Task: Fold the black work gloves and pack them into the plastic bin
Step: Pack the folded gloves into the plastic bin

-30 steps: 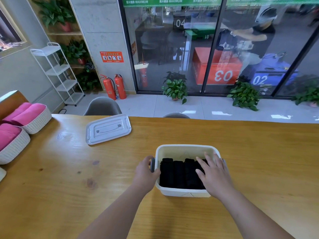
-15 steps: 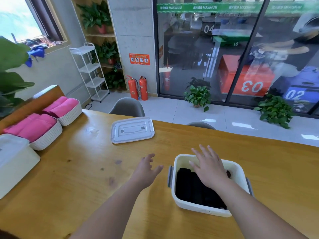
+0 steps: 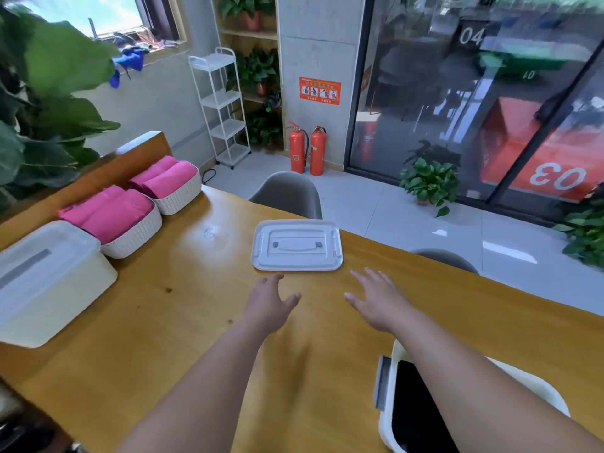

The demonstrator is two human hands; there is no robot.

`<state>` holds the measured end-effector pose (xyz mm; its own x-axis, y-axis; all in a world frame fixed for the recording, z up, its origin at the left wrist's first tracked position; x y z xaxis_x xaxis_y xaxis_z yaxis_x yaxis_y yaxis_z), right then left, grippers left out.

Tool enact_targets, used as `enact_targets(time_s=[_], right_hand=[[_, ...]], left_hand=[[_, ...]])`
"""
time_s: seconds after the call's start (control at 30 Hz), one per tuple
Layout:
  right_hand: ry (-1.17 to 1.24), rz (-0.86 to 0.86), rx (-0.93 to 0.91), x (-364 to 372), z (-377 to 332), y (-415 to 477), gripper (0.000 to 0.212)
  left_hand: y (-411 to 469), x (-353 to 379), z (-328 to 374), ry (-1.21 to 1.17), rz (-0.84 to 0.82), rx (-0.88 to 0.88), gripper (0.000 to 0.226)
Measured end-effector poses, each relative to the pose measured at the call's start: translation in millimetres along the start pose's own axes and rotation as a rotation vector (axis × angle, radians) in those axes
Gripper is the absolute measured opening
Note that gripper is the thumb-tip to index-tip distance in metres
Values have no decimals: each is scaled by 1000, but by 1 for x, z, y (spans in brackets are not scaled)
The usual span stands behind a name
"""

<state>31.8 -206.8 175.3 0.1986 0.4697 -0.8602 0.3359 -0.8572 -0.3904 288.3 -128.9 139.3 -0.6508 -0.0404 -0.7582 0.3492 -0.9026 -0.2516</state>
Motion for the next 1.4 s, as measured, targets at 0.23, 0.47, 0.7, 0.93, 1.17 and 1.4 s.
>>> enact_targets(time_s=[0.23, 0.47, 0.7, 0.93, 1.17, 1.4], right_hand=[[53, -84, 29, 23, -16, 72, 75], [59, -137, 53, 40, -16, 123, 78], [114, -210, 76, 54, -12, 151, 85], [325, -162, 110, 55, 2, 163, 83], [550, 57, 144, 25, -1, 140, 64], [475, 176, 132, -15, -2, 95, 55]], left_hand=[[60, -9, -46, 29, -5, -96, 82], [108, -13, -74, 3, 17, -116, 90], [132, -8, -82, -154, 0, -172, 95], [135, -2, -78, -204, 3, -208, 87], [120, -14, -72, -132, 124, -183, 75], [84, -46, -31, -66, 299, -91, 53]])
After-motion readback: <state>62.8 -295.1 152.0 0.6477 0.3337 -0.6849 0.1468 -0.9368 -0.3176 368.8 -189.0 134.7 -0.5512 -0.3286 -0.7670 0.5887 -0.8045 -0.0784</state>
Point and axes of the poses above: each hand's wrist, its own y-axis towards the middle knuckle, its own x-axis out of the palm, z = x × y, the point moved 5 cm from there along y, towards the middle knuckle, and after that the axes turned 2 degrees about y, right-handed, at the moved point
